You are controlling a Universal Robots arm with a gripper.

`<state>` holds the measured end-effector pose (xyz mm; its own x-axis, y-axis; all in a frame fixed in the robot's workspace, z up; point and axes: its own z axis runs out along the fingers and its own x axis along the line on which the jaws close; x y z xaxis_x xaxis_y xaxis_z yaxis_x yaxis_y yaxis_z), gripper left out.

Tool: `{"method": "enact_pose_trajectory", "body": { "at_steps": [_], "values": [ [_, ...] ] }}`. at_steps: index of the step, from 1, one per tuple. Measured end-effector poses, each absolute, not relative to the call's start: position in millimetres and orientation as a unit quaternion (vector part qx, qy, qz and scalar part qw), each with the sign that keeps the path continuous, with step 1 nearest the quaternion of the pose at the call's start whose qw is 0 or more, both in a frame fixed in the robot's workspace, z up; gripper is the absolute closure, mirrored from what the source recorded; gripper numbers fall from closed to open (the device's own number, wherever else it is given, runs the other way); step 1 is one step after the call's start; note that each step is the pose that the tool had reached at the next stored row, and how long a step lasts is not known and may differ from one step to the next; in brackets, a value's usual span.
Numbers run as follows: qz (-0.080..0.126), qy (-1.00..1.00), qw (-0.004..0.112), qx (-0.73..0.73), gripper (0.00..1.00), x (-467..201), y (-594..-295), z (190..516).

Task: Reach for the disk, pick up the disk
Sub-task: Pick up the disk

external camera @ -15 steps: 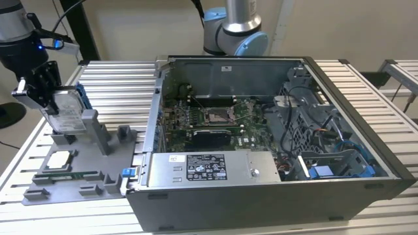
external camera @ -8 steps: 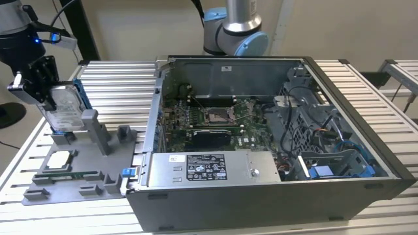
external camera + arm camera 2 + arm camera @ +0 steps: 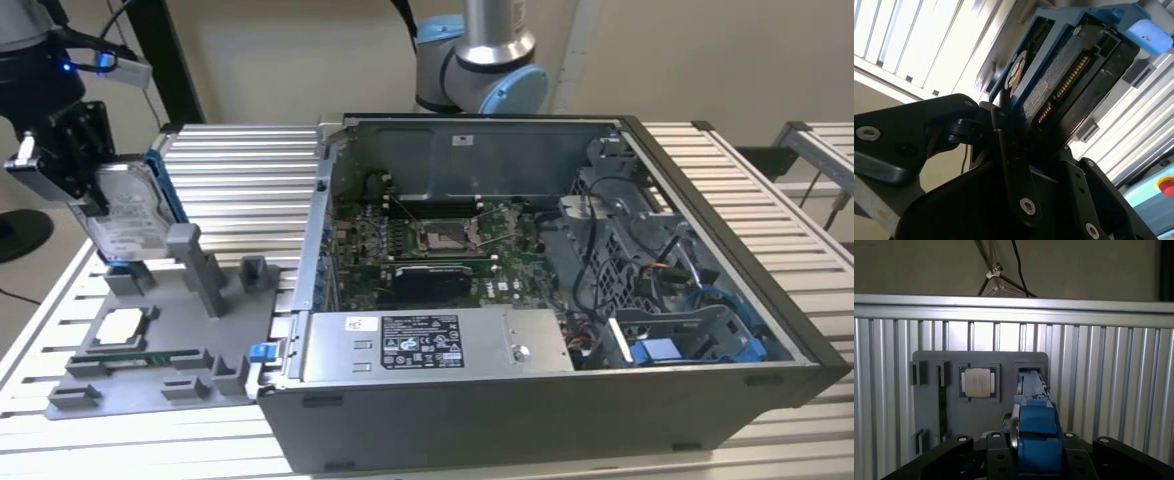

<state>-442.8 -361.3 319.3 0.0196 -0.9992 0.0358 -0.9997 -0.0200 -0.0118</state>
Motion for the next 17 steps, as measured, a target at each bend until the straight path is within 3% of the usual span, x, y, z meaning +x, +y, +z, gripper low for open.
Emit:
{"method": "enact_pose_trajectory", "body": {
  "at_steps": [17],
  "values": [
    [0.017,-0.700,0.008,0.714,1.00,-442.8,-361.3,349.3]
  ]
}}
